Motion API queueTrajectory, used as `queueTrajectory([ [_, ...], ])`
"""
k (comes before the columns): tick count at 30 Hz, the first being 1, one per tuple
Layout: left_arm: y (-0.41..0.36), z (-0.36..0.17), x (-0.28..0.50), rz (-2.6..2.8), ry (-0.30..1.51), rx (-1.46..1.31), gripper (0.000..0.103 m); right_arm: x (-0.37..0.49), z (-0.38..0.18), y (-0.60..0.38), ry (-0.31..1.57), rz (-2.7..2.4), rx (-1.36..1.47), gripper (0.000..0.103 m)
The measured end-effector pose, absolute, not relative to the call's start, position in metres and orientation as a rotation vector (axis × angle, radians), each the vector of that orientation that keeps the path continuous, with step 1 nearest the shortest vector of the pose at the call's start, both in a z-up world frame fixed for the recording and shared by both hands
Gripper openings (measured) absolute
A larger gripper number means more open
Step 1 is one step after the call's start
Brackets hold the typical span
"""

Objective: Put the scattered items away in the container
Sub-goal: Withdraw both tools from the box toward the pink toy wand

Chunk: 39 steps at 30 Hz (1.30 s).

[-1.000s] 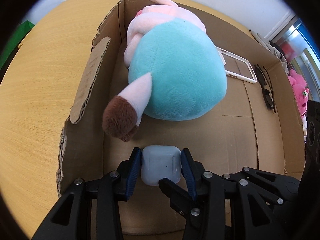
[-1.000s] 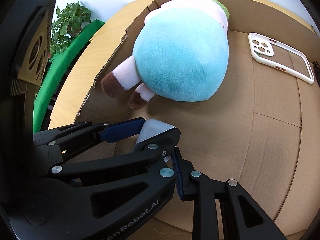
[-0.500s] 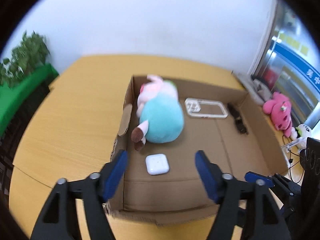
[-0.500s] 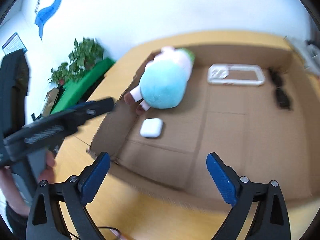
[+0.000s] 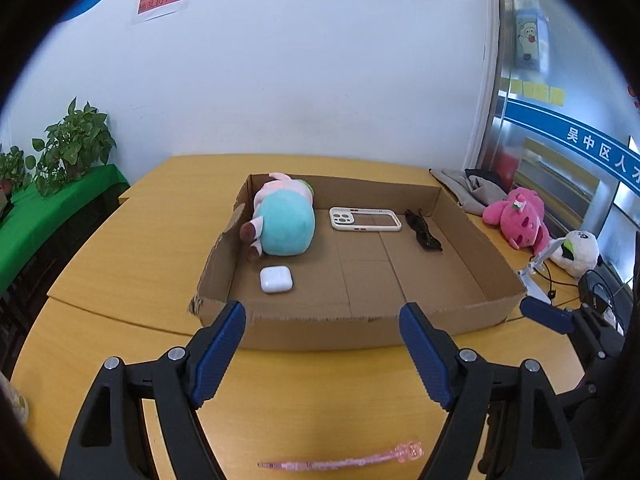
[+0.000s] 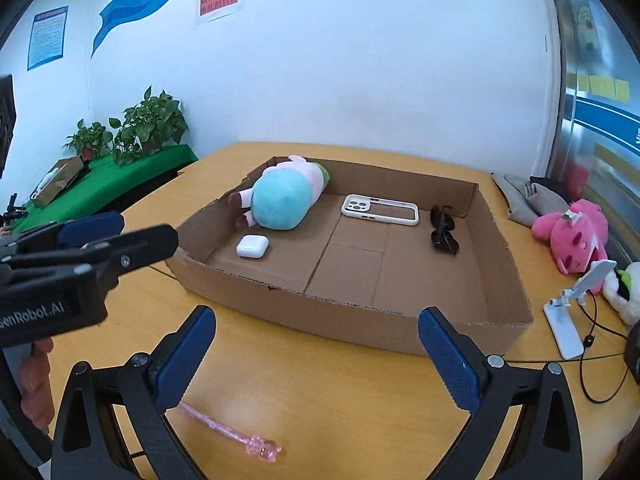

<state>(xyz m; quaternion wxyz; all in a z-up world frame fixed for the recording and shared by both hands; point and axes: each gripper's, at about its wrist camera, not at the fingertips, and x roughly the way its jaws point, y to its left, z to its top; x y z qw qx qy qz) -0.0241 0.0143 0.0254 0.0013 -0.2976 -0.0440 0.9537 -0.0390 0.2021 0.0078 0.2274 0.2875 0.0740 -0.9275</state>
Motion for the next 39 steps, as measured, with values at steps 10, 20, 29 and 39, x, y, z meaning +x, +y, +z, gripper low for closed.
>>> queueTrajectory([
  [10,0.025,0.021,-0.008,2.998,-0.125,-0.943,0.079,-0.017,0.011,0.213,0.178,-2.559,0.765,0.103],
  [20,0.025,0.01,-0.009,2.988,-0.149,-0.978,0.079,-0.018,0.004,0.216,0.161,-2.559,0.786,0.103],
  [29,0.028,0.007,-0.008,2.984,-0.14,-0.977,0.079,-0.017,0.001,0.215,0.166,-2.552,0.792,0.103],
  [39,0.032,-0.005,-0.009,2.963,-0.145,-1.006,0.079,-0.014,-0.009,0.219,0.161,-2.554,0.78,0.103],
])
